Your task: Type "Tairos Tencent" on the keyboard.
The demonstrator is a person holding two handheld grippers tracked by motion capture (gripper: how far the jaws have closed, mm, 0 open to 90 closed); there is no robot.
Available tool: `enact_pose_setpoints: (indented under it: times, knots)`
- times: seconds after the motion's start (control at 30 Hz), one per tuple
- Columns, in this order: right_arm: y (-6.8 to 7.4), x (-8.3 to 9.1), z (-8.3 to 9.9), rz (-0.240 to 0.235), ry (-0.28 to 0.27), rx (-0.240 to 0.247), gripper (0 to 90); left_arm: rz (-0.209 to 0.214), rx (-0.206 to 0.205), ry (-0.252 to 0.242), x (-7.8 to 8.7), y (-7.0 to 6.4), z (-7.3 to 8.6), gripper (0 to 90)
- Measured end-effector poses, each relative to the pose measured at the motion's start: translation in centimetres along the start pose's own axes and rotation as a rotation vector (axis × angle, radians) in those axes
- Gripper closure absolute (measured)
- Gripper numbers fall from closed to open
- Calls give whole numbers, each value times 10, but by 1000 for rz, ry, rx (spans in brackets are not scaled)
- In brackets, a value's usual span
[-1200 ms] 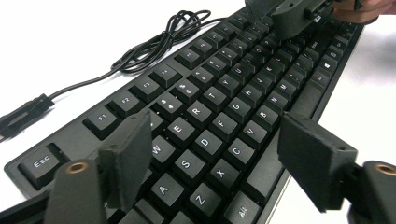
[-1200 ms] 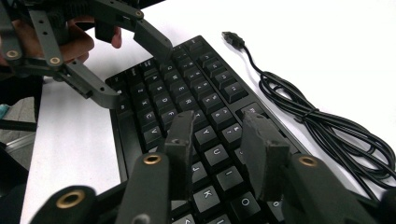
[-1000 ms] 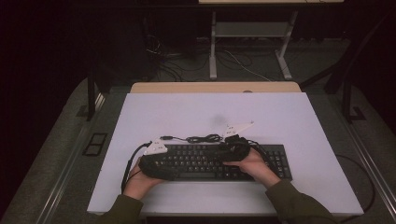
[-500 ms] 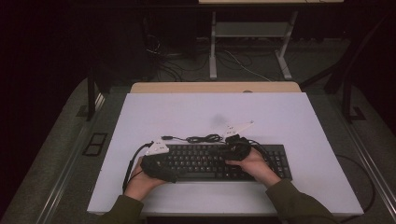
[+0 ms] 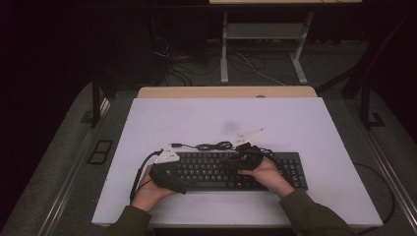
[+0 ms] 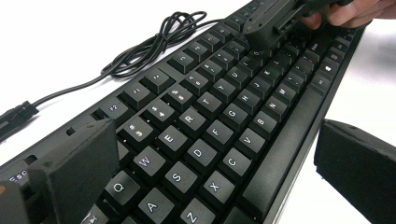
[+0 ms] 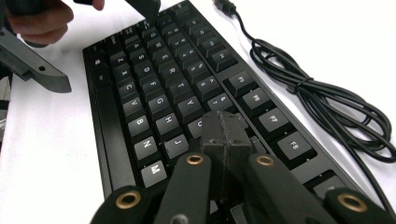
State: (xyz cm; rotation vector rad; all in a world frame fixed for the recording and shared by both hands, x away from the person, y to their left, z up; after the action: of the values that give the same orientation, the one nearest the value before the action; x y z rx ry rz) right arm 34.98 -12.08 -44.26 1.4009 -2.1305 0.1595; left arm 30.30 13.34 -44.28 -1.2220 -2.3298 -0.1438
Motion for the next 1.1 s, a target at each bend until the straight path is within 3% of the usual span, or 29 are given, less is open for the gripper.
enact_pose_setpoints:
  times: [0.63,1.1]
  knots:
    - [3,-9,4,28,49,28,895,-1,-2,0,0,0,0,0]
    - [5,-6,2,27,39,31,895,-2,-4,-2,1,0,0,0]
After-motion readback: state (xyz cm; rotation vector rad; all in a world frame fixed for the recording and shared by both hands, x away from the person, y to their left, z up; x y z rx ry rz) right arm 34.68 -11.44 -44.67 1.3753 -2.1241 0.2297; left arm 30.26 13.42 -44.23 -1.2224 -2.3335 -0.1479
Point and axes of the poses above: each handheld gripper's, and its own axes: x roughly backward along the jaws, z roughly out of its underside, y roughly to its left, the point moved 2 cm from there along -x, roughly forward along the jaws, and after that the axes turned 8 degrees about -y, right-handed, at the moved point
